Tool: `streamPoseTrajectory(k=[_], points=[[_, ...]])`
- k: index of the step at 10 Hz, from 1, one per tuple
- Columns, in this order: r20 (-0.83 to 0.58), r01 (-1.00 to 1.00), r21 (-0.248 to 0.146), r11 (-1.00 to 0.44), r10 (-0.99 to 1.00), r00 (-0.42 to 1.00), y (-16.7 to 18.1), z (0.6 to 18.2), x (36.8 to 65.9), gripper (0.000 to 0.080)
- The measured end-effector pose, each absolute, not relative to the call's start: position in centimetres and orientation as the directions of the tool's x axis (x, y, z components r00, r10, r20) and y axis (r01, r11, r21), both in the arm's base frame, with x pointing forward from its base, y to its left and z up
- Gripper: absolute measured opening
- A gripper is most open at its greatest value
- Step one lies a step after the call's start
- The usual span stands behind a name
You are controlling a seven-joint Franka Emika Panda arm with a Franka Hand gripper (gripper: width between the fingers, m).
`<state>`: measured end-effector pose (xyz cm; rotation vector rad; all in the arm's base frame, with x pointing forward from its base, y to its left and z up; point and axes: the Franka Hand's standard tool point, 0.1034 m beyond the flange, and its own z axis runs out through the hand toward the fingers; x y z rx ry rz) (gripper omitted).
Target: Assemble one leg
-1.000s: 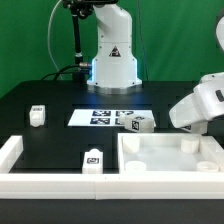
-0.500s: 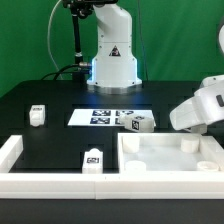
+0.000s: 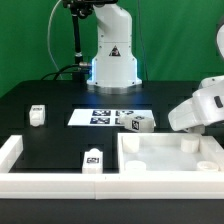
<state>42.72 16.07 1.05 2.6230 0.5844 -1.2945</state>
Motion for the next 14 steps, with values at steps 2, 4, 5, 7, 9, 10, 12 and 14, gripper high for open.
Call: streamPoseTrajectory(k=[2, 4, 5, 7, 9, 10, 12, 14], points=[[-0.789, 0.413, -0.036, -0.91, 0.28, 0.547, 16.0, 1.3, 42.9, 0.0284], [-0.777, 0.401, -0.081, -0.912, 0.31, 0.548, 14.5, 5.1, 44.6, 0.0284], [-0.775, 0.378, -0.092, -0.921, 0.304, 0.553, 13.1, 8.0, 45.9, 0.0284], [-0.748, 0.337, -0.073, -0.939, 0.275, 0.604, 11.3, 10.8, 48.5, 0.0284], [-0.714, 0.329, -0.072, -0.942, 0.279, 0.642, 11.1, 11.1, 48.4, 0.0285], [-0.676, 0.333, -0.07, -0.94, 0.29, 0.677, 11.4, 10.6, 49.2, 0.0285], [-0.577, 0.335, -0.054, -0.941, 0.303, 0.758, 11.1, 11.1, 49.6, 0.0285], [-0.448, 0.263, -0.151, -0.953, 0.303, 0.841, 11.4, 12.9, 53.6, 0.0285]])
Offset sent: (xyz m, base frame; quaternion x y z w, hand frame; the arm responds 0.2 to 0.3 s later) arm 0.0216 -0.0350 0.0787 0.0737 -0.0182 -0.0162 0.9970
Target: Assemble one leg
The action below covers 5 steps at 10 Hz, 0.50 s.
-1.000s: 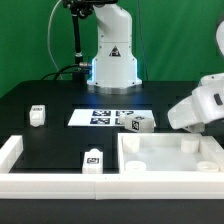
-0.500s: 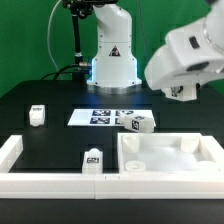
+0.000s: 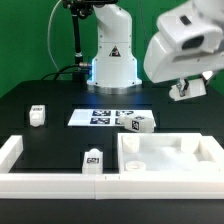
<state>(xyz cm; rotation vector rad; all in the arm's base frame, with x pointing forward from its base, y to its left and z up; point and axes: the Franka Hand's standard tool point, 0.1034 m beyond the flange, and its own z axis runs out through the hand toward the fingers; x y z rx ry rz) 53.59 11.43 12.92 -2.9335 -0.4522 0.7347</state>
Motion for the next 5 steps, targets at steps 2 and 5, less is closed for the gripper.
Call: streamPoseTrajectory(k=[2, 5], points=[[-0.299, 0.234, -0.143, -0.962, 0.267, 0.916, 11.4, 13.2, 55.4, 0.0285], [-0.071, 0.239, -0.103, -0.965, 0.247, 0.966, 11.0, 13.0, 56.5, 0.0285]])
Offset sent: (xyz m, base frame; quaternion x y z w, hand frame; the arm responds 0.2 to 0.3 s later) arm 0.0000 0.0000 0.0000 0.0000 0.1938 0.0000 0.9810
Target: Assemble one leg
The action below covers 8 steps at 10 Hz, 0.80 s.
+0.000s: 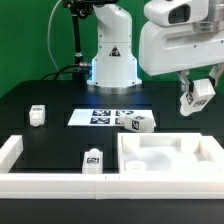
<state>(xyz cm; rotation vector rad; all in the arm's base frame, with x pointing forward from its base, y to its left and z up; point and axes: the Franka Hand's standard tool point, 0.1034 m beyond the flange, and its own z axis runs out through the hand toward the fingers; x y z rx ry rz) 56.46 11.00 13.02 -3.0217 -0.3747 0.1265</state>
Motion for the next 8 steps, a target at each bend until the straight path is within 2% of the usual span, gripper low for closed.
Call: streamPoseTrajectory(k=[1, 2, 4, 5, 6, 8], points=[[0.002, 0.252, -0.094, -0.963, 0.253, 0.967, 10.9, 12.8, 56.9, 0.0285], [0.132, 0.275, -0.081, -0.958, 0.263, 0.956, 10.3, 12.2, 57.5, 0.0285], [0.267, 0.252, -0.067, -0.965, 0.226, 0.937, 8.7, 12.6, 58.9, 0.0285], [0.382, 0.232, -0.038, -0.972, 0.2, 0.902, 8.1, 12.8, 59.6, 0.0285], [0.441, 0.226, -0.013, -0.974, 0.197, 0.875, 8.0, 12.3, 59.1, 0.0285], [0.551, 0.207, 0.038, -0.978, 0.193, 0.812, 6.7, 12.4, 59.6, 0.0285]])
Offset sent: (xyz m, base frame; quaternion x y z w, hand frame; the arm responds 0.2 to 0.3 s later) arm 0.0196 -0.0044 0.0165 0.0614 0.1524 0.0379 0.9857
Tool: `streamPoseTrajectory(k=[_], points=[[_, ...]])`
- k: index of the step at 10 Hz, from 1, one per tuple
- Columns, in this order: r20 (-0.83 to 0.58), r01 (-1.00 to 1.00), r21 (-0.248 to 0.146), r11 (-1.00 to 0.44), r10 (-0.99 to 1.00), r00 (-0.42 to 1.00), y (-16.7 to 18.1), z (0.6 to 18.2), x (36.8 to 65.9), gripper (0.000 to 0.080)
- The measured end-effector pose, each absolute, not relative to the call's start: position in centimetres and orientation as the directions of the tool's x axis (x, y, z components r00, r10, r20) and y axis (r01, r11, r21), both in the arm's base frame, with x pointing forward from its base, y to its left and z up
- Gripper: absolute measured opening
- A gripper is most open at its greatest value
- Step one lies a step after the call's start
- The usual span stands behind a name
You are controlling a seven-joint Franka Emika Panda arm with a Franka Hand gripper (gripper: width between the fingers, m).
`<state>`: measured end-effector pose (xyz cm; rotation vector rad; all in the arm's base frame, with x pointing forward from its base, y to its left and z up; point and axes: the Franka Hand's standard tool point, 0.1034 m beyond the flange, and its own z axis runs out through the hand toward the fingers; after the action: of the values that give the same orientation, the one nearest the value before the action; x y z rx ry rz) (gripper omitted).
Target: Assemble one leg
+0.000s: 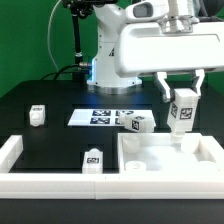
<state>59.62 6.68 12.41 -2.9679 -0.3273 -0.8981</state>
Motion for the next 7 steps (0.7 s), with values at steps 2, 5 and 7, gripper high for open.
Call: streamPoseTrajectory(k=[2, 5, 7], points=[[0.557, 0.204, 0.036, -0.978, 0.189, 0.808, 6.9, 11.6, 59.5, 0.0285], [0.586, 0.204, 0.017, -0.979, 0.175, 0.791, 8.3, 12.3, 61.9, 0.0285], [0.595, 0.214, 0.016, -0.977, 0.181, 0.783, 9.1, 12.7, 62.3, 0.0285]])
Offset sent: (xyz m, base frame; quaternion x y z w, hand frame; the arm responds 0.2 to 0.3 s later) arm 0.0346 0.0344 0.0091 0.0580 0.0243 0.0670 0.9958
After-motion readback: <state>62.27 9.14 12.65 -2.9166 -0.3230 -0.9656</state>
